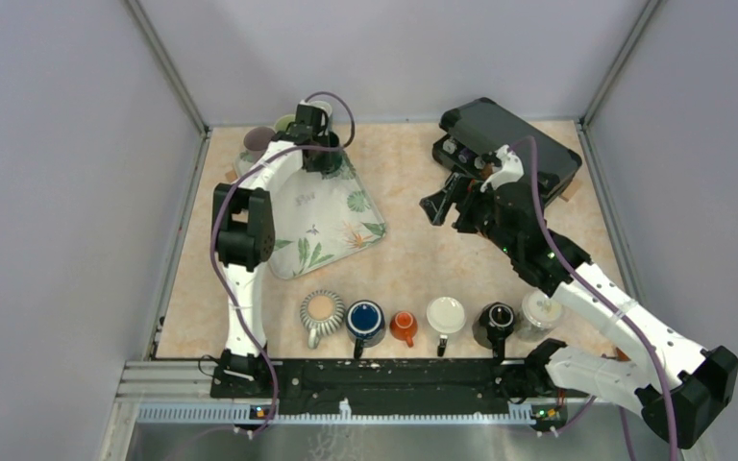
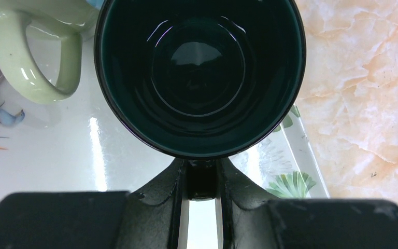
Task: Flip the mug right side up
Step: Place the cup on the tray.
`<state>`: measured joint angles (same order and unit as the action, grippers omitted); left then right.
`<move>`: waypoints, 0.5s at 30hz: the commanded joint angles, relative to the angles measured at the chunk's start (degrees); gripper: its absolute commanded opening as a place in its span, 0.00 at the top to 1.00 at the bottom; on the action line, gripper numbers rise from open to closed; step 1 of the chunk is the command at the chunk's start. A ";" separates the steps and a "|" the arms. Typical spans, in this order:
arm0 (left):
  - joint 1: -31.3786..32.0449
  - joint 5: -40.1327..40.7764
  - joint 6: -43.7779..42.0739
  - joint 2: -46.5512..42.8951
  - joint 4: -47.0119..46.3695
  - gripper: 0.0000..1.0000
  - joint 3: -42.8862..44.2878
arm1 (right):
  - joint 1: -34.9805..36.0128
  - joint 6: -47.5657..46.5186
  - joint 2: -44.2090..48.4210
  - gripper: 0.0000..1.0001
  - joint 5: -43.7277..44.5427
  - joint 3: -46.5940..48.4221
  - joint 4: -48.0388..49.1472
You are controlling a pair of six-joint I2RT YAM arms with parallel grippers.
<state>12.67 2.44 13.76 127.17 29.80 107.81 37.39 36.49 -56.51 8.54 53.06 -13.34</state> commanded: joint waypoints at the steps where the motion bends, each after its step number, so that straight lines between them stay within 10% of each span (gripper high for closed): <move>1: -0.45 0.23 -0.22 -0.82 -3.08 0.77 3.09 | 0.26 -0.89 0.41 0.01 -0.90 2.79 0.24; 15: -0.38 -3.85 0.23 -3.55 -2.63 0.30 2.42 | 0.26 -1.37 -0.40 0.01 -0.90 3.39 -1.90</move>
<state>12.62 1.21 13.63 127.26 28.73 109.03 37.39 36.38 -56.73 7.66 53.08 -14.11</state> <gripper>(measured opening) 0.652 0.988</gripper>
